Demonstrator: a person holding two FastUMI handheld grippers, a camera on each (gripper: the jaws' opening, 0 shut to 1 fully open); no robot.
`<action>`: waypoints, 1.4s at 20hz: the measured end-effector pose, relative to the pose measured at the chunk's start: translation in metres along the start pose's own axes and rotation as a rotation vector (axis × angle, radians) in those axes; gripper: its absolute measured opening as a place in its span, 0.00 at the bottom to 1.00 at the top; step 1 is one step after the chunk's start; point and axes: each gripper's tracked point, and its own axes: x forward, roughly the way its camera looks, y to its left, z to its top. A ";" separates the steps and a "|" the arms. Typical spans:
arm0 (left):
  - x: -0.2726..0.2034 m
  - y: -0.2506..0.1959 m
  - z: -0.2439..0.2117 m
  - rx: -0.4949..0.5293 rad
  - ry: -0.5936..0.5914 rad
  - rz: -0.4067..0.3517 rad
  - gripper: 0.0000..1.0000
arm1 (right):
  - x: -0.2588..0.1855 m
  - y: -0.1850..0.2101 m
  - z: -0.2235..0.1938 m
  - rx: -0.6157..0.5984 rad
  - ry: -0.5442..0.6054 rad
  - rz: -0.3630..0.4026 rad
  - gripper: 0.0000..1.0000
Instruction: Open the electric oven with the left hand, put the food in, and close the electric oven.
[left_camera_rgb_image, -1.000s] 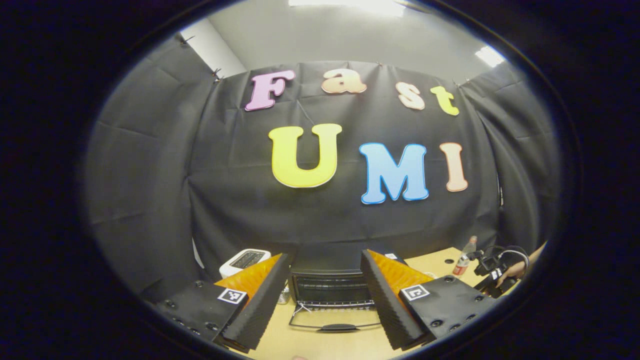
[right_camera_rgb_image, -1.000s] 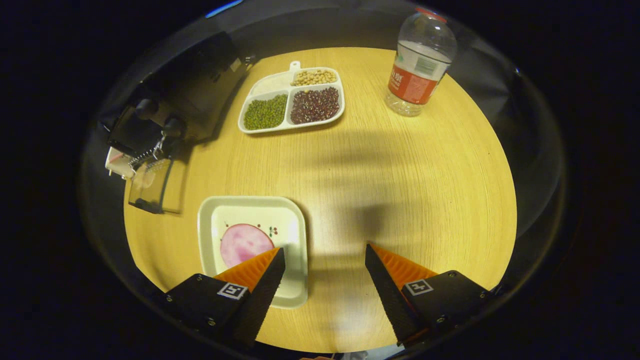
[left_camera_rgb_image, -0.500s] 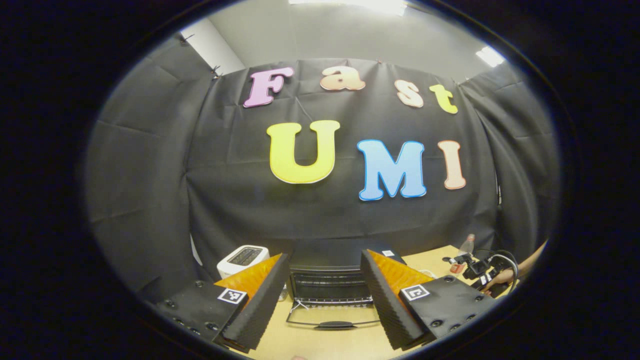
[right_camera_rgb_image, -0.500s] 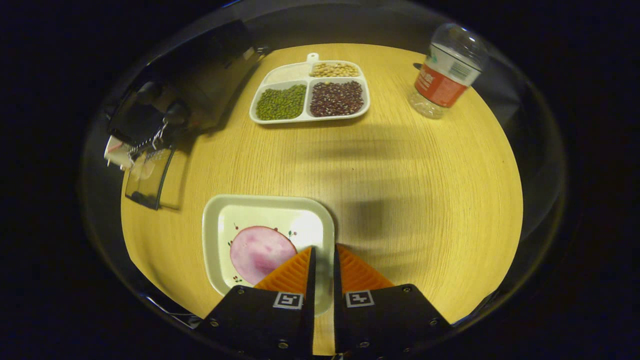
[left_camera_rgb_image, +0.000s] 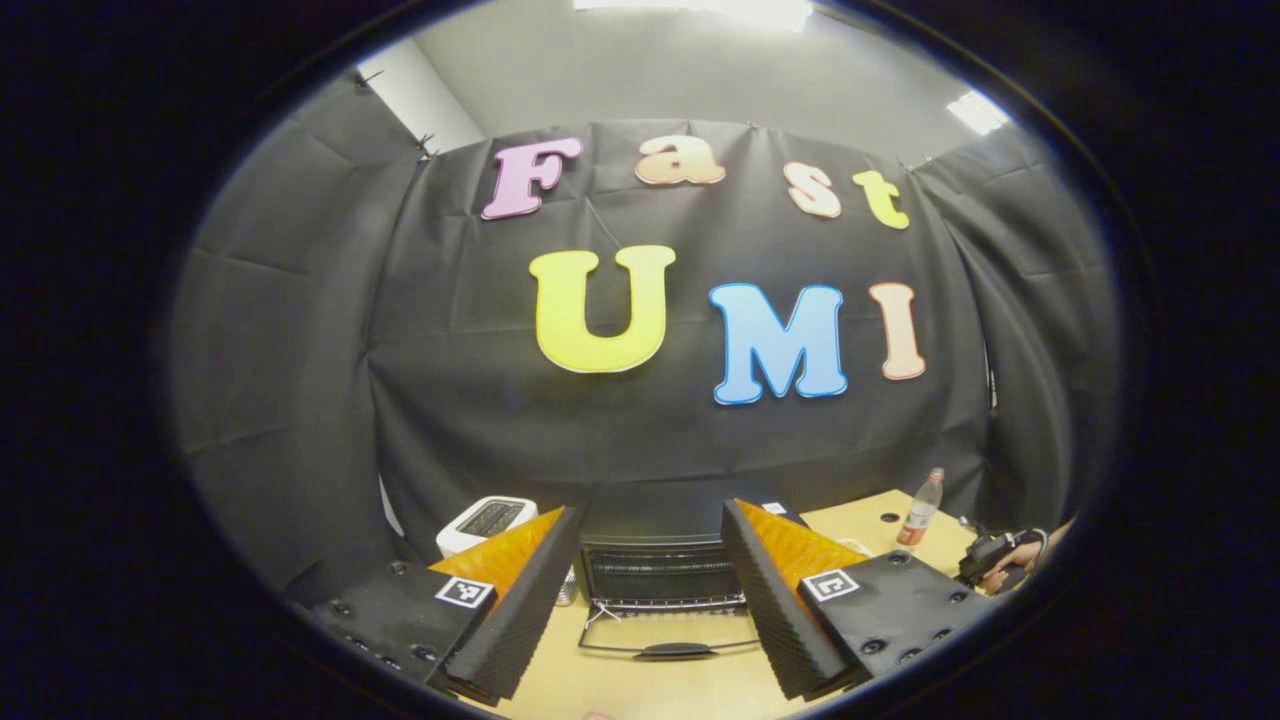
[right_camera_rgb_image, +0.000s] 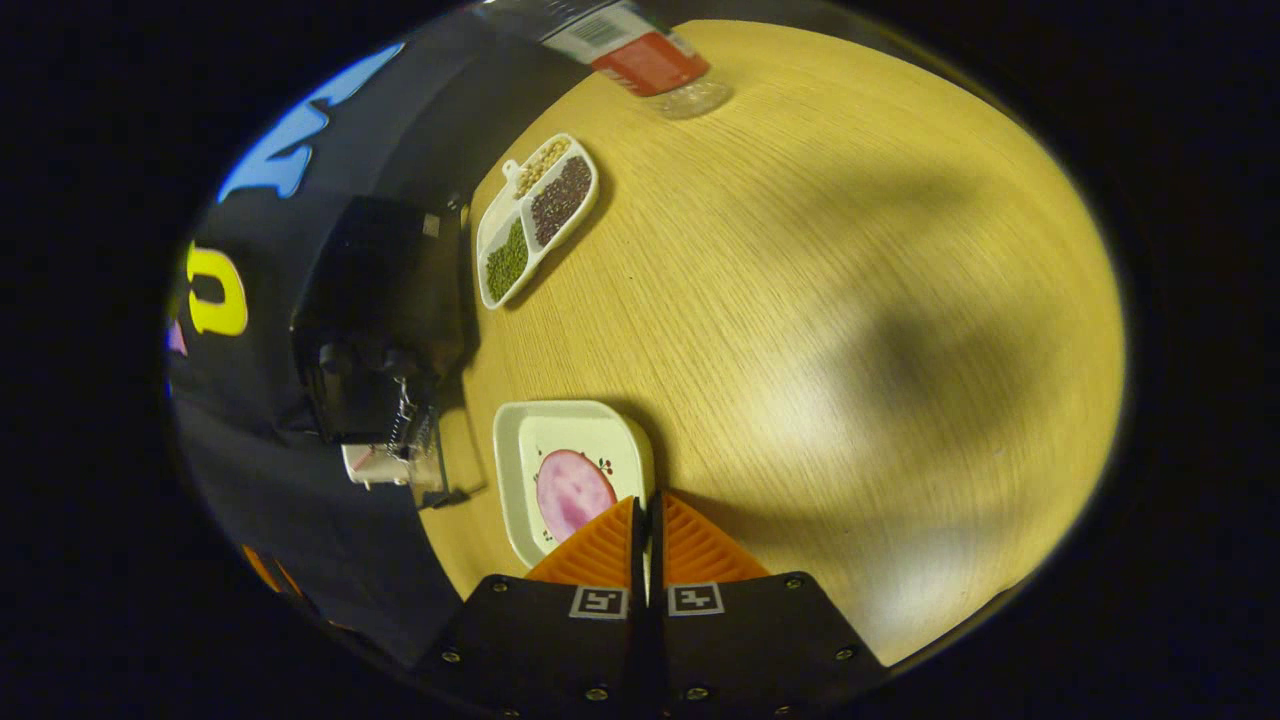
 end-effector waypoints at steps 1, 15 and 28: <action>-0.001 0.001 0.000 -0.005 0.003 -0.001 1.00 | -0.002 0.004 -0.001 0.059 -0.019 0.050 0.00; -0.006 0.002 0.011 -0.029 -0.035 -0.049 1.00 | -0.036 0.083 -0.051 0.142 -0.206 0.169 0.00; -0.030 0.100 -0.010 -0.080 -0.005 0.055 1.00 | 0.083 0.256 -0.089 0.404 -0.286 0.183 0.00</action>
